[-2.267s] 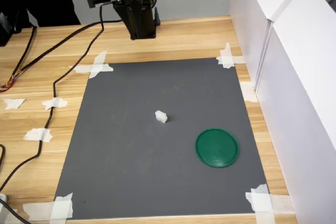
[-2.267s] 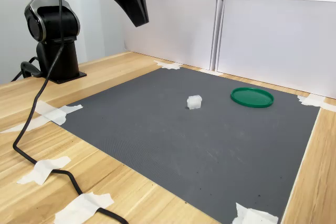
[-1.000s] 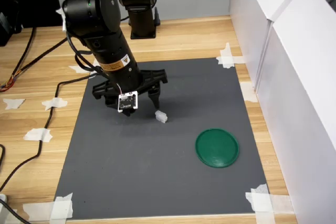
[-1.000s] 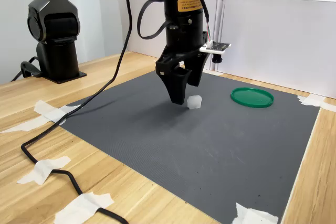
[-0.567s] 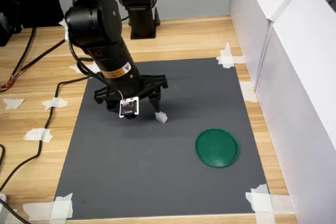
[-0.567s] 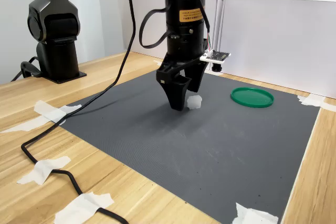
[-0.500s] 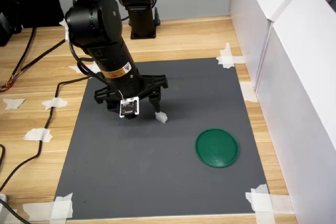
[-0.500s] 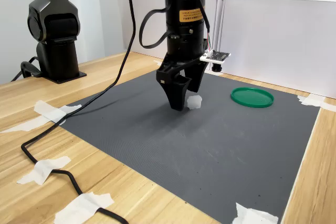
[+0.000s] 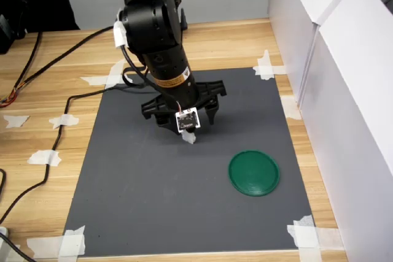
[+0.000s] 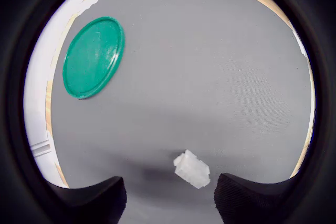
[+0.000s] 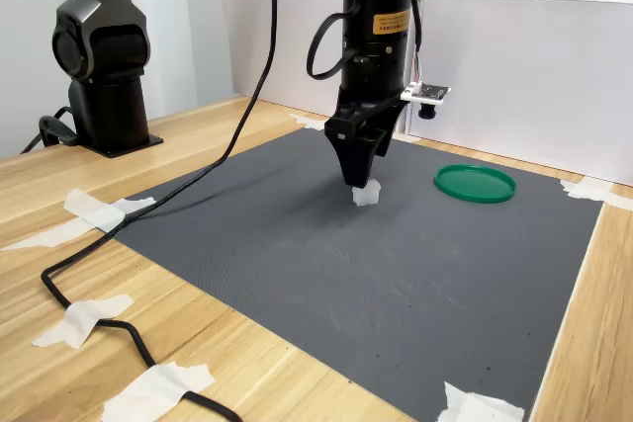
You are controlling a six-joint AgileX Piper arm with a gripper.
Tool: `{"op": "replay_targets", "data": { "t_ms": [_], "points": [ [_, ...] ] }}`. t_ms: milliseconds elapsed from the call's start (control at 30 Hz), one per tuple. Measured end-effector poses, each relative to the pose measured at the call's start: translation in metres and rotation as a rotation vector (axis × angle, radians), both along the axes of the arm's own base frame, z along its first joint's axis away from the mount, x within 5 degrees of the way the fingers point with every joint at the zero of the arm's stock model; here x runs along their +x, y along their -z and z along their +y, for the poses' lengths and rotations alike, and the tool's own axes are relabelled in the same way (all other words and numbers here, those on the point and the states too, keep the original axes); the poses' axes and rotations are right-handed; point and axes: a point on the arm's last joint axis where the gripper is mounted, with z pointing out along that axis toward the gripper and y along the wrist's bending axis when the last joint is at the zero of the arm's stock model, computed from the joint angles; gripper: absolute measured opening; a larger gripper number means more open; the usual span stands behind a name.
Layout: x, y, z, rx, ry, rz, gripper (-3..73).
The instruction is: Grasp a white terminal and put it on the green lid.
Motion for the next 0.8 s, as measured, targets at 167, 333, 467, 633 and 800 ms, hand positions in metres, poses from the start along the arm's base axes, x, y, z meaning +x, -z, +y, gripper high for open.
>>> {"op": "replay_targets", "data": {
  "t_ms": [167, 333, 467, 633, 800],
  "points": [
    [0.001, 0.0, -0.002, -0.02, -0.003, -0.011, 71.3],
    [0.005, 0.009, -0.002, -0.035, -0.006, -0.008, 71.3],
    [0.007, 0.017, -0.002, -0.041, -0.003, 0.005, 71.3],
    [0.008, 0.02, -0.003, -0.044, -0.004, 0.008, 71.3],
    [0.009, 0.02, -0.002, -0.043, -0.003, -0.003, 69.6]
  ]
}}
